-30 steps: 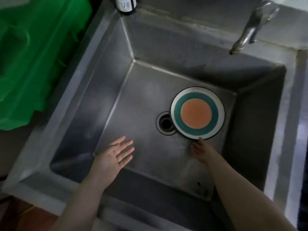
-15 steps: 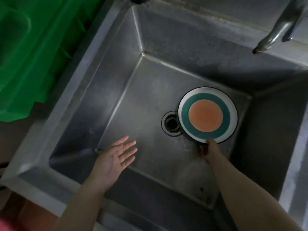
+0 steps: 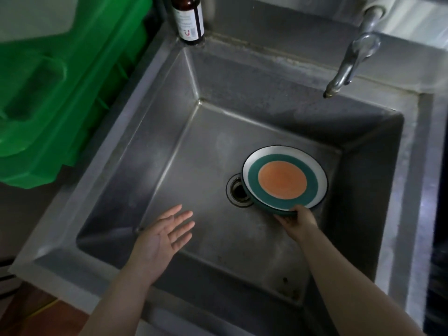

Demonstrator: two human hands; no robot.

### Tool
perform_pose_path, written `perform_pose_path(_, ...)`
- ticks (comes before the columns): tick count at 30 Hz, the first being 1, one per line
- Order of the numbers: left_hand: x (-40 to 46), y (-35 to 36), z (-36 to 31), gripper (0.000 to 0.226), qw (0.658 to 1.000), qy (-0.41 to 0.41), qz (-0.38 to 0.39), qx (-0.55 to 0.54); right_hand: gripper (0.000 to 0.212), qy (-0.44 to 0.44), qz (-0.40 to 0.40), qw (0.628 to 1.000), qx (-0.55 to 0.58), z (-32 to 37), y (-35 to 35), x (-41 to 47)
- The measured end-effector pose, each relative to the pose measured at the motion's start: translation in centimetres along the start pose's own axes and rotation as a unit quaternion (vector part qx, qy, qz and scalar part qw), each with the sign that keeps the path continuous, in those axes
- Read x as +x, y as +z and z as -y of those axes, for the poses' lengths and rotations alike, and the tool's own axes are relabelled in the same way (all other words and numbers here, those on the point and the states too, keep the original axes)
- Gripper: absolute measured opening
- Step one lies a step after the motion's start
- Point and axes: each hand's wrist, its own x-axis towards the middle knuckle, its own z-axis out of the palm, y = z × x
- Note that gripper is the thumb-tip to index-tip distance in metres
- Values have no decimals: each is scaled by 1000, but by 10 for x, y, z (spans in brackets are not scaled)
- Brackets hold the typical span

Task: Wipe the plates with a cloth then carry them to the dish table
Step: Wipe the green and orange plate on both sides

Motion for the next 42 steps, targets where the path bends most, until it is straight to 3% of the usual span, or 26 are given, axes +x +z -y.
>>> perform_pose_path(4,-6,-3,-5,30,1000,17,3,26,24,-3,-17,998,-64,-8,-12,-29)
perform_pose_path(7,-13,-4,-10,27,996,33,18,75,29,-55,-8,990,-127,-10,-18,-61)
perform_pose_path(13,-18,1,-37,28,979,89,43,179,29,-192,125,951,-209,-8,-8,-146)
perform_pose_path(18,-34,10,-74,47,938,189,90,276,27,-303,191,912,-202,-21,12,-226)
perform_pose_path(22,-60,20,-107,45,907,265,142,296,27,-399,195,880,-169,-37,28,-278)
perform_pose_path(24,-78,22,-120,40,870,349,121,326,33,-448,188,857,-170,-44,33,-300)
perform_pose_path(26,-94,23,-131,34,860,399,116,295,34,-506,191,822,-179,-49,37,-322)
perform_pose_path(29,-113,28,-145,69,872,401,108,259,30,-595,173,759,-199,-52,39,-353)
perform_pose_path(34,-136,34,-165,86,862,443,139,204,20,-682,96,700,-189,-51,41,-391)
perform_pose_path(38,-158,42,-173,55,843,485,160,167,19,-726,55,659,-188,-46,38,-410)
perform_pose_path(42,-180,53,-173,54,824,515,185,146,27,-756,45,632,-164,-40,34,-418)
